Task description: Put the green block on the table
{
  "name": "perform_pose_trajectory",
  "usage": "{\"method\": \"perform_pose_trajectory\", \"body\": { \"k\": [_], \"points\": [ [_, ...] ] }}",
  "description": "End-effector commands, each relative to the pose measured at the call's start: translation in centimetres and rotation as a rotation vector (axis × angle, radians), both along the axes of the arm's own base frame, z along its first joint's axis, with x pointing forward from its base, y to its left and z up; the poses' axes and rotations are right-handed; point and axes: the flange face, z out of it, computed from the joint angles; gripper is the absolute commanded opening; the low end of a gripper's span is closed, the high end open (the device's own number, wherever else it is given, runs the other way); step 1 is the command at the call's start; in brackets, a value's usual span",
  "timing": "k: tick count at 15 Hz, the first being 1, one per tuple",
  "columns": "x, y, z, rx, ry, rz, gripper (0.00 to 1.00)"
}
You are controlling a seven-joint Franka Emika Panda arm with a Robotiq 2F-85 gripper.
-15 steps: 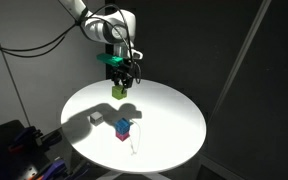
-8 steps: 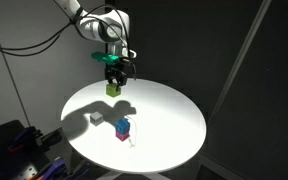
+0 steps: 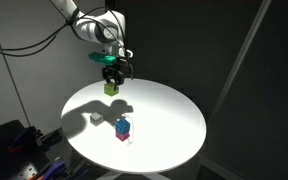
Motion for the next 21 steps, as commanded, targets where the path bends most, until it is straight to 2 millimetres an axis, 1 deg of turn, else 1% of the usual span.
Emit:
{"method": "perform_pose_trajectory", "body": {
  "k": [1, 8, 16, 21],
  "points": [
    [-0.5, 0.1, -0.4, 0.012, -0.032, -0.023, 0.27],
    [-0.7, -0.5, -3.3, 0.009, -0.005, -0.042, 0.27],
    [-1.2, -2.4, -7.4, -0.006, 0.047, -0.08, 0.27],
    [-1.7, -2.7, -10.1, -0.021, 0.068, -0.091, 0.27]
  ]
}}
